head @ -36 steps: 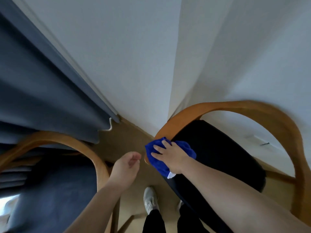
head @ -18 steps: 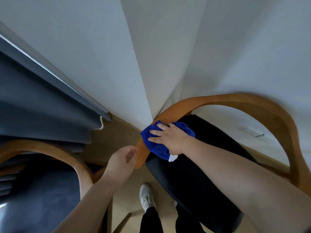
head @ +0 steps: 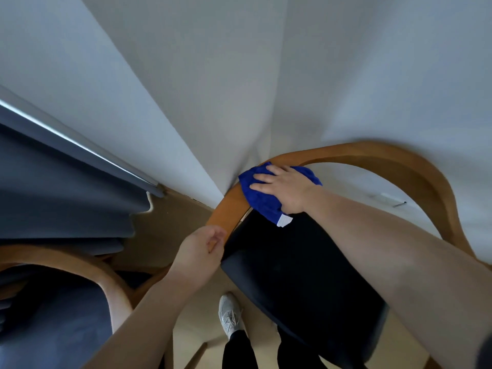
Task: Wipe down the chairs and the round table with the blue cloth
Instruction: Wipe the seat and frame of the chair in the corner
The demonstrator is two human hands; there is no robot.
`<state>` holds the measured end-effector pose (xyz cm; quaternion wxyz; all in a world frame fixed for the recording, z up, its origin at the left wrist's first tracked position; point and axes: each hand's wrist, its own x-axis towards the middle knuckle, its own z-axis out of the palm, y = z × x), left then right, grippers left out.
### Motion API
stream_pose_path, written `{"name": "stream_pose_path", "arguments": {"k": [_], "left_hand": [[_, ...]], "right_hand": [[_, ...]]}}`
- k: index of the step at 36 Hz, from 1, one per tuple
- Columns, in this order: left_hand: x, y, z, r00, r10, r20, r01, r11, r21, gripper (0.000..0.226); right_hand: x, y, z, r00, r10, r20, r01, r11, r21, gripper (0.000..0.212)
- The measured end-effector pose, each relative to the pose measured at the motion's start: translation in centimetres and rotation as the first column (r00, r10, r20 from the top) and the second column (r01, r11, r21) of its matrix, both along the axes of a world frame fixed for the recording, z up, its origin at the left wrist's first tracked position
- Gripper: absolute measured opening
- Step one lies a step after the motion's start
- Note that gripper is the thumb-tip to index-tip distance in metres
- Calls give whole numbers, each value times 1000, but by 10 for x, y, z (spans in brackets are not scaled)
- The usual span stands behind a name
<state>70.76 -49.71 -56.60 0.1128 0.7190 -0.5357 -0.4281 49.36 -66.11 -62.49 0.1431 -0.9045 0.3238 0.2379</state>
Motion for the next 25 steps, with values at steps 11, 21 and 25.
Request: {"name": "stream_pose_path", "arguments": {"k": [11,21,25], "left_hand": [[-24,-24,-3,997,-77,-31,78,996,36,21],[-48,-38,-5,994,-108,-30,109,993,35,22],[-59,-43,-10,993,-117,-30,118,993,30,22]], "right_hand": [[-29,-20,-8,989,-147,23,149,983,-111,98],[-77,-45,-9,970,-241,13,240,959,-152,100],[-88,-46,-11,964,-264,24,265,954,-138,98]]}}
